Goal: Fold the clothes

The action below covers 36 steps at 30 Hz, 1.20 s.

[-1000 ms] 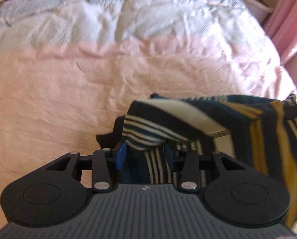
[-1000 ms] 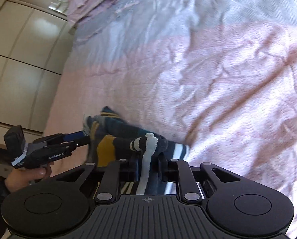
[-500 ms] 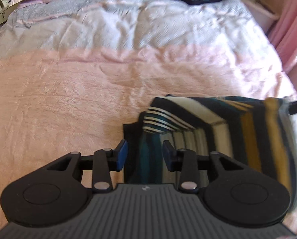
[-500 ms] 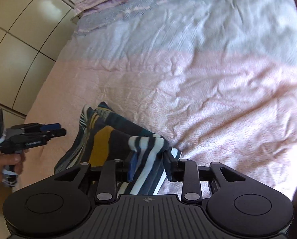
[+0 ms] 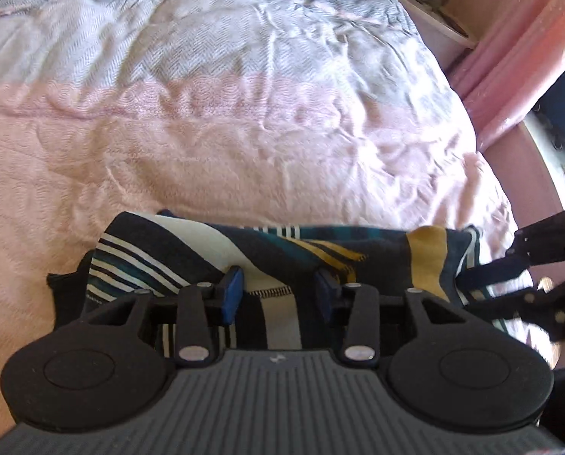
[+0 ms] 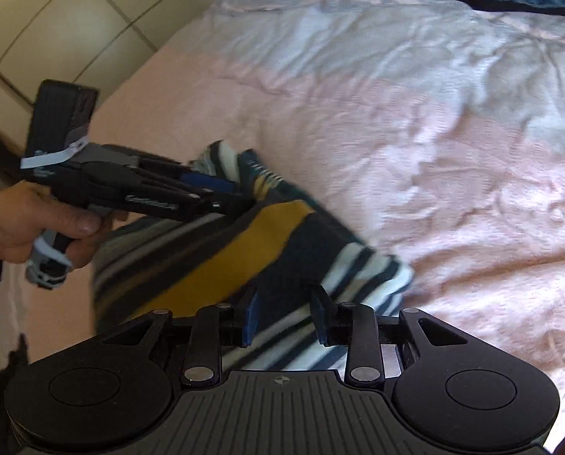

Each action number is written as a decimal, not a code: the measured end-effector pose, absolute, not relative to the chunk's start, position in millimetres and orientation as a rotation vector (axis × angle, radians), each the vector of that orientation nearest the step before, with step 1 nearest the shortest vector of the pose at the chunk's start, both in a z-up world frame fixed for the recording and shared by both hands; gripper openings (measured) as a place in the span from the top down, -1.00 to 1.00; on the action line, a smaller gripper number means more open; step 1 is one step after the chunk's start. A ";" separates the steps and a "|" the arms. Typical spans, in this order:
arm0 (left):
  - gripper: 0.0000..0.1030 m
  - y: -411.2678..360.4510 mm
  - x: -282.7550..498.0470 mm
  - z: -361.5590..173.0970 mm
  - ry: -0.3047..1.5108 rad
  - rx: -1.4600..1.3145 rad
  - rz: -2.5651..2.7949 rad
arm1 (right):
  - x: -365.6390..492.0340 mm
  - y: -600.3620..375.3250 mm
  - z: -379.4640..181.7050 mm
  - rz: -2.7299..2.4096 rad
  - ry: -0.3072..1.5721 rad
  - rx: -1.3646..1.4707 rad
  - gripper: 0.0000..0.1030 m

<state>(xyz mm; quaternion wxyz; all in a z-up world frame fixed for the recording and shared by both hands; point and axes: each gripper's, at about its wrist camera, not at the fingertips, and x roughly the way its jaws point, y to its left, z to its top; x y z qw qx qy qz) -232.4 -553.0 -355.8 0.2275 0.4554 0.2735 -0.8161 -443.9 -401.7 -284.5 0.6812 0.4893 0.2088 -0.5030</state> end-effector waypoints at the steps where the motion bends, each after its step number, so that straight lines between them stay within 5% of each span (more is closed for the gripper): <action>1: 0.25 -555.3 -232.4 -356.2 0.764 1.255 -2.247 | -451.0 -403.6 -288.7 -1.144 0.462 1.116 0.36; 15: 0.42 -556.8 -155.9 -305.4 0.726 1.298 -2.123 | -467.8 -413.9 -281.9 -1.124 0.524 1.223 0.36; 21: 0.42 -542.4 -163.8 -334.4 0.746 1.327 -2.114 | -428.7 -427.5 -249.8 -1.079 0.456 1.069 0.35; 29: 0.17 -559.5 -185.5 -361.0 0.706 1.348 -2.064 | -401.1 -472.8 -298.1 -1.035 0.556 0.989 0.46; 33: 0.43 -555.6 -184.9 -338.2 0.683 1.337 -2.087 | -413.4 -474.0 -293.6 -1.025 0.534 1.040 0.46; 36: 0.43 -550.0 -185.5 -328.0 0.683 1.316 -2.120 | -424.2 -456.2 -280.4 -1.083 0.513 1.042 0.45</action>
